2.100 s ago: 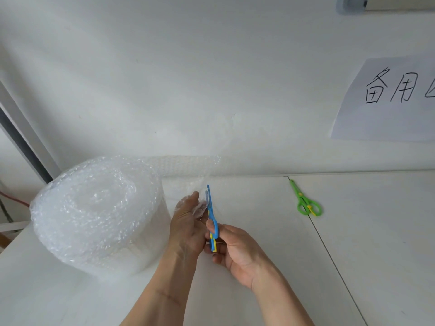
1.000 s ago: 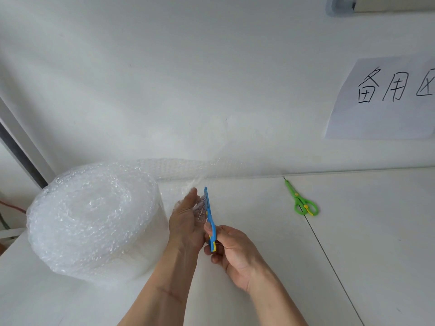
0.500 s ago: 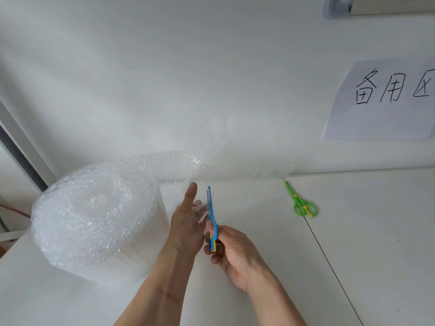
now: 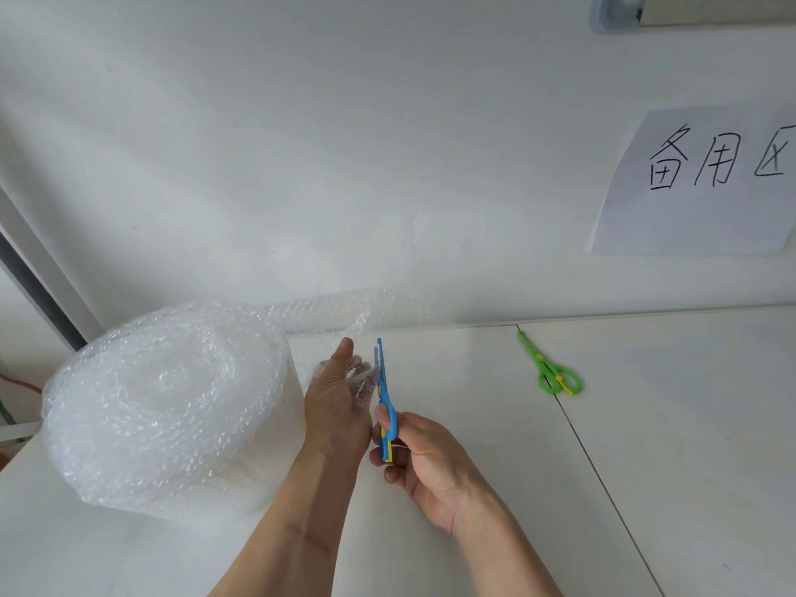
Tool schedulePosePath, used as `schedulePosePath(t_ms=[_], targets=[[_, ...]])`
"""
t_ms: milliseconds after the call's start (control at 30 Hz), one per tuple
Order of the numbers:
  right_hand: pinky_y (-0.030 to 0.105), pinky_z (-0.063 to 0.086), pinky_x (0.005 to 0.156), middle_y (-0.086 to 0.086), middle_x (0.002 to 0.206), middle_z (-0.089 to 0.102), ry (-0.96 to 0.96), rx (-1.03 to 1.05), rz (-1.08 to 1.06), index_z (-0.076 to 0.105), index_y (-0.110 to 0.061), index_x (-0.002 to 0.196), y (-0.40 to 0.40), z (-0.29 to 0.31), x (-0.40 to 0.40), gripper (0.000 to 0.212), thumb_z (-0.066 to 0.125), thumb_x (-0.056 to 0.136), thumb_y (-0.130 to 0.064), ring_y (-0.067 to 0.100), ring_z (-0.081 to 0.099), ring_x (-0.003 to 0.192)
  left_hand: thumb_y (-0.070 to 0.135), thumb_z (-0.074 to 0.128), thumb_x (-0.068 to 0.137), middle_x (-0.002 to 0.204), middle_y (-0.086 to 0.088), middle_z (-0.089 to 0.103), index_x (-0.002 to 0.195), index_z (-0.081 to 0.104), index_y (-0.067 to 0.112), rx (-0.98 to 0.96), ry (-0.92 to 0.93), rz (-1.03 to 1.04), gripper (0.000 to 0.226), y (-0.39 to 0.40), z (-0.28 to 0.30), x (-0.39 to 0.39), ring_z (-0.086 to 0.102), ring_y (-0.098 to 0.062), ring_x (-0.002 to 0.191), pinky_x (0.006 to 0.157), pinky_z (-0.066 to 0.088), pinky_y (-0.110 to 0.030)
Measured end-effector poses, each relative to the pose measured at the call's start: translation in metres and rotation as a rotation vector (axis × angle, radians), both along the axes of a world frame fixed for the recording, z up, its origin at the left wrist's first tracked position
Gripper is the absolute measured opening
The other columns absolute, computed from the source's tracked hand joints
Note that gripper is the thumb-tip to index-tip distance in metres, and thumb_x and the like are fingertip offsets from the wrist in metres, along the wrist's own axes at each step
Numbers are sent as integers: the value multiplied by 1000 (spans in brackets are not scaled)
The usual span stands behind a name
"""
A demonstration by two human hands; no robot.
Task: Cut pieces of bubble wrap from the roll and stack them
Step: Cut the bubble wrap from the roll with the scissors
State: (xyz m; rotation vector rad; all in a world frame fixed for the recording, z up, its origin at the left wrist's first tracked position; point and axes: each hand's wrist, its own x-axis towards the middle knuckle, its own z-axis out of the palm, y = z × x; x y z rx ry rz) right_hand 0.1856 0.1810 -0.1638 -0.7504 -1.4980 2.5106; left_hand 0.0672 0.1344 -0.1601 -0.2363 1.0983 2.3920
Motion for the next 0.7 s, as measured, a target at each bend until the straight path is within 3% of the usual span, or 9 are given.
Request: schedulePosePath(t_ms=[100, 267, 400, 533, 700], targets=[[24, 42, 51, 2, 75, 67, 9, 0, 9, 65, -10, 86, 0, 0, -1, 40, 77, 68, -43, 18, 61, 66, 19, 74, 83, 75, -1, 61, 88, 57, 13, -11, -4, 37, 19, 2, 1, 1, 59, -16, 70, 84, 49, -36], [24, 42, 51, 1, 72, 68, -3, 9, 3, 67, -13, 82, 1, 2, -2, 23, 71, 84, -36, 18, 60, 65, 21, 73, 84, 75, 1, 62, 88, 59, 13, -62, -8, 40, 17, 4, 1, 2, 60, -14, 70, 80, 50, -34], [24, 42, 52, 2, 72, 67, 8, 26, -17, 67, -13, 79, 1, -1, -4, 25, 73, 82, -37, 17, 59, 65, 22, 74, 84, 79, -1, 60, 94, 60, 11, -67, -34, 31, 21, 4, 1, 3, 58, -16, 75, 86, 49, -36], [24, 42, 54, 6, 73, 64, 20, 66, -23, 66, -14, 71, 2, -4, -4, 28, 76, 80, -38, 16, 57, 63, 23, 75, 83, 79, -1, 59, 88, 61, 12, -84, -66, 19, 18, 4, 1, 4, 58, -15, 72, 83, 50, -36], [25, 41, 51, 4, 72, 65, 0, -3, -3, 67, -11, 81, 4, 0, -5, 26, 74, 81, -36, 17, 59, 61, 22, 73, 85, 81, -3, 58, 90, 60, 9, -92, -69, -6, 19, 2, 2, 3, 58, -19, 78, 92, 50, -42]])
